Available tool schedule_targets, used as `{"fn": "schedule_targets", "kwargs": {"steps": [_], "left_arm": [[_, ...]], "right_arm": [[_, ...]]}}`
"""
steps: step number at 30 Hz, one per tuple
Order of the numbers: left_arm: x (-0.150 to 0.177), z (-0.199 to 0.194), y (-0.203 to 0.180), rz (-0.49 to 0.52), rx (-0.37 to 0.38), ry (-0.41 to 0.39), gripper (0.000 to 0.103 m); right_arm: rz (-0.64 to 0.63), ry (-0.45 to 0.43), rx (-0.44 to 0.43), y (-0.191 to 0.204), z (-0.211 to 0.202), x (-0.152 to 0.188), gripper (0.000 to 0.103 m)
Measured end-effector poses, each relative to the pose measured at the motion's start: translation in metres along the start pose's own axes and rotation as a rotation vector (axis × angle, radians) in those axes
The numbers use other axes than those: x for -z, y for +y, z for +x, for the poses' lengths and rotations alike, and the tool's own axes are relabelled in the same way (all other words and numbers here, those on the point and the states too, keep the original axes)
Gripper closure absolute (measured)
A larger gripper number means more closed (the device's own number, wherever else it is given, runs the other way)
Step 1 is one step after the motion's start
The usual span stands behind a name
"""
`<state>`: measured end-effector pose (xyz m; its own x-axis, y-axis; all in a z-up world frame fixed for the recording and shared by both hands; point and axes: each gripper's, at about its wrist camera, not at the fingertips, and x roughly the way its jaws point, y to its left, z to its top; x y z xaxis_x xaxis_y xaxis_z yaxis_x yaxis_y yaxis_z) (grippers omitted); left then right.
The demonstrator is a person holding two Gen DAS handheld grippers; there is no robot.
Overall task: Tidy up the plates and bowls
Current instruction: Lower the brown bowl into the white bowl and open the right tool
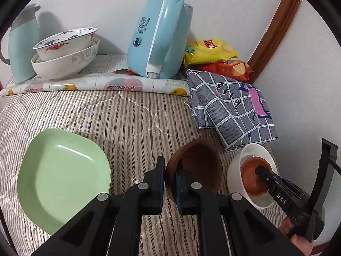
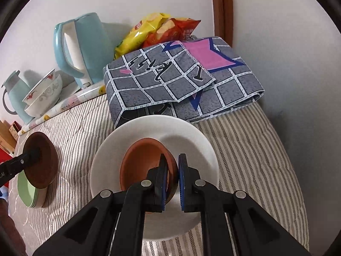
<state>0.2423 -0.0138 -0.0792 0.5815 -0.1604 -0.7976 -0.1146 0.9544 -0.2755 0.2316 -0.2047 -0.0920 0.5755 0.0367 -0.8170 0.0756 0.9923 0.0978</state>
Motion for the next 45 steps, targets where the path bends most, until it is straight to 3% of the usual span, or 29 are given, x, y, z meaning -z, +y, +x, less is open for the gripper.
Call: {"fn": "schedule_targets", "kwargs": {"steps": [15, 21, 35, 39, 41, 43, 45], "left_arm": [[0.003, 0.007, 0.000, -0.001, 0.008, 0.019, 0.094], [0.004, 0.008, 0.000, -0.007, 0.009, 0.028, 0.094], [0.009, 0.008, -0.005, 0.007, 0.010, 0.045, 0.094], [0.010, 0.004, -0.009, 0.013, 0.007, 0.041, 0.094], [0.011, 0.002, -0.010, 0.015, 0.007, 0.039, 0.094], [0.012, -0.001, -0.012, 0.021, 0.005, 0.034, 0.094], [0.013, -0.003, -0.014, 0.024, -0.002, 0.033, 0.094]], "right_arm": [[-0.022, 0.023, 0.014, 0.005, 0.008, -0.001, 0.093], [-0.084, 0.049, 0.093, 0.012, 0.011, -0.001, 0.093], [-0.109, 0.055, 0.092, 0.014, 0.007, 0.002, 0.092], [-0.100, 0.048, 0.094, 0.012, 0.003, 0.003, 0.089], [-0.100, 0.043, 0.092, 0.012, 0.001, 0.003, 0.085], [-0.100, 0.034, 0.094, 0.011, -0.003, 0.003, 0.073], [-0.090, 0.027, 0.081, 0.009, -0.007, 0.004, 0.072]]}}
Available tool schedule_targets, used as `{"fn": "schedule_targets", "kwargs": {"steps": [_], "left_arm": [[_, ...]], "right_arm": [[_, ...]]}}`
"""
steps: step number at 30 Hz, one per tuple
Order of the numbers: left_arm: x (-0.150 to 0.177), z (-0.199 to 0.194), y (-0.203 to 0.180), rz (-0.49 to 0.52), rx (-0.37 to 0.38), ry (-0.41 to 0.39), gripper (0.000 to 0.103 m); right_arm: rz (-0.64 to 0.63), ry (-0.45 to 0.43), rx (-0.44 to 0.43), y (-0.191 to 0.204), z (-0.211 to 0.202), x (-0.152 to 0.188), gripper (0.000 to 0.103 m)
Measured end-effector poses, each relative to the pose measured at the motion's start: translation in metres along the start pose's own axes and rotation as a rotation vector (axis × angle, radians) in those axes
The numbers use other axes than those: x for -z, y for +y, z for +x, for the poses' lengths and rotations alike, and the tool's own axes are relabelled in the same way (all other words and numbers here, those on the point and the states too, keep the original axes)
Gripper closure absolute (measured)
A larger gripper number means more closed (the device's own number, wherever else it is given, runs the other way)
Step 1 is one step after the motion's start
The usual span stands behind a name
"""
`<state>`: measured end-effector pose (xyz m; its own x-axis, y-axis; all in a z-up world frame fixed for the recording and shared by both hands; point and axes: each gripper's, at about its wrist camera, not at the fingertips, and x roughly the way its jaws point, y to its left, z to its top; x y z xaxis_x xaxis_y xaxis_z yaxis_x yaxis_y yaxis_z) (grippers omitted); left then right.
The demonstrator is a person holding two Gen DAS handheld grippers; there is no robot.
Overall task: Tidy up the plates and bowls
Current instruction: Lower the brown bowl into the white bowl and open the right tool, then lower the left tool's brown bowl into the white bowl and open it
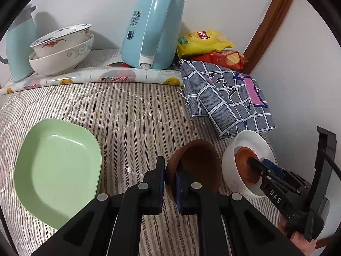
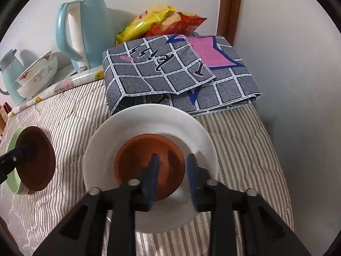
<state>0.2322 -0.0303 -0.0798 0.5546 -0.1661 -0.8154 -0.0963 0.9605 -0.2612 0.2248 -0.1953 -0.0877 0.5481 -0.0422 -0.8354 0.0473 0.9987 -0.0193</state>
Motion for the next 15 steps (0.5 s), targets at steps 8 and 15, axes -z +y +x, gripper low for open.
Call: {"fn": "schedule_targets", "kwargs": {"steps": [8, 15], "left_arm": [[0.006, -0.007, -0.018, 0.027, 0.010, -0.005, 0.094], [0.004, -0.009, -0.044, 0.051, 0.041, -0.020, 0.094]], "right_arm": [[0.027, -0.045, -0.035, -0.009, -0.026, 0.006, 0.072], [0.097, -0.113, -0.047, -0.044, -0.062, 0.012, 0.072]]}}
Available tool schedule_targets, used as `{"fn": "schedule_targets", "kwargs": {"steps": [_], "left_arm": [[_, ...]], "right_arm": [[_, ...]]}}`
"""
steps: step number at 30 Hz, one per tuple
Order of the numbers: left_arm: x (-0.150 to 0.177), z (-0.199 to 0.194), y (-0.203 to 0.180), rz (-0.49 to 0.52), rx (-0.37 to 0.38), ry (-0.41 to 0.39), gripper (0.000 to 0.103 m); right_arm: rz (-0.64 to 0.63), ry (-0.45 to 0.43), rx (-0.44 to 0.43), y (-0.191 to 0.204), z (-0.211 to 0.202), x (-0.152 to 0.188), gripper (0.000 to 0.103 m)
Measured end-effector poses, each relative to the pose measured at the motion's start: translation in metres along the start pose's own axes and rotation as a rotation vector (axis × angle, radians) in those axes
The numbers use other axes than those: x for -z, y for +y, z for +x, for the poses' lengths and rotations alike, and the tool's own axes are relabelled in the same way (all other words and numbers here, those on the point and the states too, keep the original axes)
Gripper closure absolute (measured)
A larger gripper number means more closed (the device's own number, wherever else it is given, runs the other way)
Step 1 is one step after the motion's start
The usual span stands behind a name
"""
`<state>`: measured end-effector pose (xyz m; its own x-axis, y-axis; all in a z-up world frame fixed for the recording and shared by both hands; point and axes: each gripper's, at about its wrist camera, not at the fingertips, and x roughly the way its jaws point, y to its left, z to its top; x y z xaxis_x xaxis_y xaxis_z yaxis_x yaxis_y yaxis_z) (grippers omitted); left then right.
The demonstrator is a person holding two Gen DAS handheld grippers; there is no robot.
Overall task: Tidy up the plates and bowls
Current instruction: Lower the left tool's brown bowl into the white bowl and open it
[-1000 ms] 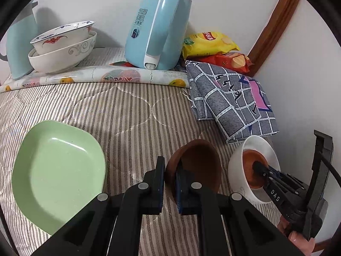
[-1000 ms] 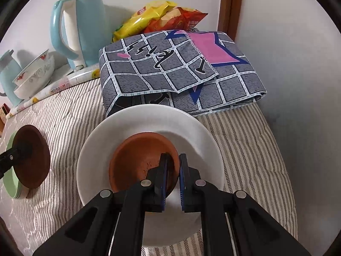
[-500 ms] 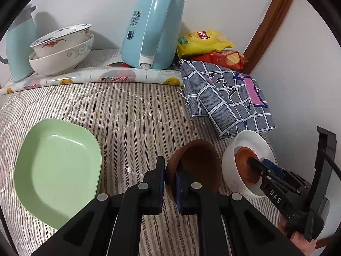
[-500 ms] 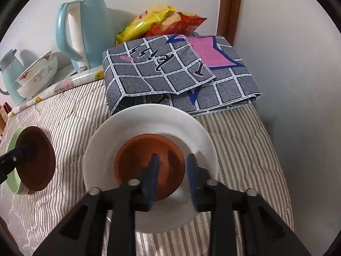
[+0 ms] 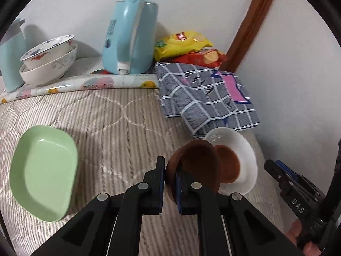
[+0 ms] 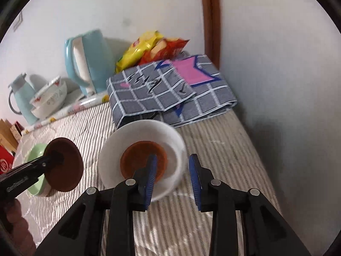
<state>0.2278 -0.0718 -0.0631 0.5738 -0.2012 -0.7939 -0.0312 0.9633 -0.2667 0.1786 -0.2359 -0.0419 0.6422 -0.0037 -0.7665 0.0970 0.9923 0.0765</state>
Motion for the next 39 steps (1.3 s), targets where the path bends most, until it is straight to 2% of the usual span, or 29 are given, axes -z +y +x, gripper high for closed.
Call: {"fn": "schedule_targets", "kwargs": {"steps": [12, 20, 29, 39], "left_arm": [[-0.011, 0.032, -0.051, 0.046, 0.038, 0.030, 0.094], [-0.011, 0.058, -0.069, 0.056, 0.051, 0.074, 0.094], [-0.012, 0.074, -0.073, 0.063, 0.040, 0.099, 0.094], [-0.013, 0.083, -0.071, 0.063, 0.077, 0.111, 0.092]], "right_arm": [[0.105, -0.005, 0.072, -0.071, -0.026, 0.019, 0.072], [0.147, 0.004, 0.076, -0.094, -0.026, 0.029, 0.072], [0.166, -0.007, 0.059, -0.097, -0.024, 0.029, 0.072], [0.150, 0.015, 0.042, -0.085, -0.013, 0.030, 0.072]]}}
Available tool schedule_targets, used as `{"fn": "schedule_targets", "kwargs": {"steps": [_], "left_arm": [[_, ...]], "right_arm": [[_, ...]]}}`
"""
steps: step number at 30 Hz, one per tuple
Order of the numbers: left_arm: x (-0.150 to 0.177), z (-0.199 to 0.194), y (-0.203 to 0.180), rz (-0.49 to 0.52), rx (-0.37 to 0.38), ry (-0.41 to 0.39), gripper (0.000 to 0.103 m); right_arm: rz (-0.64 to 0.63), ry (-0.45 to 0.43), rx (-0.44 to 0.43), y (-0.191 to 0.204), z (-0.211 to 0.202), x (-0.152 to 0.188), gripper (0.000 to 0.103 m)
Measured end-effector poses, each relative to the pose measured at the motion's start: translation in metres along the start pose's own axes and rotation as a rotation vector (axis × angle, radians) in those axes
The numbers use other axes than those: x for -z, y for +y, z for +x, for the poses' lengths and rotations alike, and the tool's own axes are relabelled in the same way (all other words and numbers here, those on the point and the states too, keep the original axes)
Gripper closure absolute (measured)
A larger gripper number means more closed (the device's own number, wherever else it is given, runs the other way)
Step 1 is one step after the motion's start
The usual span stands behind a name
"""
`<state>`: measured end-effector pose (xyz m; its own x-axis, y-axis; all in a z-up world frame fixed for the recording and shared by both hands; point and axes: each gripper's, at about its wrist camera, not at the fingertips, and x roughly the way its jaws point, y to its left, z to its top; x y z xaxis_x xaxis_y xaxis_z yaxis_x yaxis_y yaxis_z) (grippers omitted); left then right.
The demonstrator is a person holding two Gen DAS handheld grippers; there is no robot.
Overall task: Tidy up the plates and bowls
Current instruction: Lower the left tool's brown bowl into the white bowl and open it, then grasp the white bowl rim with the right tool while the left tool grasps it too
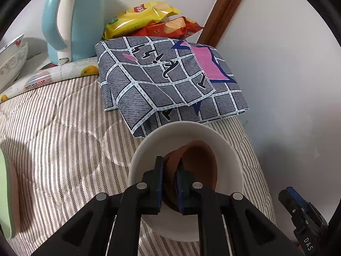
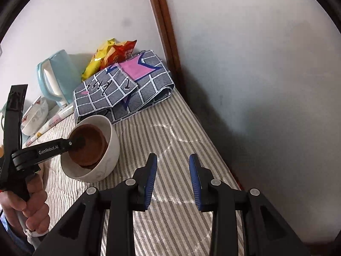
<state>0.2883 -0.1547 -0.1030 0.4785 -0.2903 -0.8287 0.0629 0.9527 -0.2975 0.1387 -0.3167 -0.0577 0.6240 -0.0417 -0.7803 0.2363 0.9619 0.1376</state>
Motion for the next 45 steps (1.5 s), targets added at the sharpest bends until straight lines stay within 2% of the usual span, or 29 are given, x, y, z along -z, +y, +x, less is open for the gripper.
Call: {"fn": "schedule_targets", "kwargs": {"steps": [7, 10, 11, 28, 34, 45], "left_arm": [[0.001, 0.000, 0.001, 0.009, 0.018, 0.008, 0.092], [0.001, -0.001, -0.002, 0.024, 0.012, 0.019, 0.087], [0.002, -0.002, -0.002, 0.028, 0.005, 0.021, 0.083], [-0.003, -0.041, 0.018, 0.011, -0.017, -0.059, 0.079], [-0.004, -0.037, 0.026, 0.002, -0.043, -0.039, 0.078], [0.000, -0.015, 0.029, 0.014, -0.029, 0.019, 0.078]], "right_arm": [[-0.012, 0.002, -0.006, 0.007, 0.002, -0.001, 0.072], [-0.019, 0.001, -0.009, 0.010, 0.001, 0.000, 0.072], [-0.019, 0.002, -0.010, 0.012, 0.001, 0.000, 0.072], [-0.075, 0.002, -0.075, 0.053, 0.006, -0.014, 0.072], [-0.102, 0.025, -0.094, 0.067, 0.023, -0.018, 0.072], [-0.118, 0.106, -0.065, 0.079, 0.057, -0.011, 0.075]]}}
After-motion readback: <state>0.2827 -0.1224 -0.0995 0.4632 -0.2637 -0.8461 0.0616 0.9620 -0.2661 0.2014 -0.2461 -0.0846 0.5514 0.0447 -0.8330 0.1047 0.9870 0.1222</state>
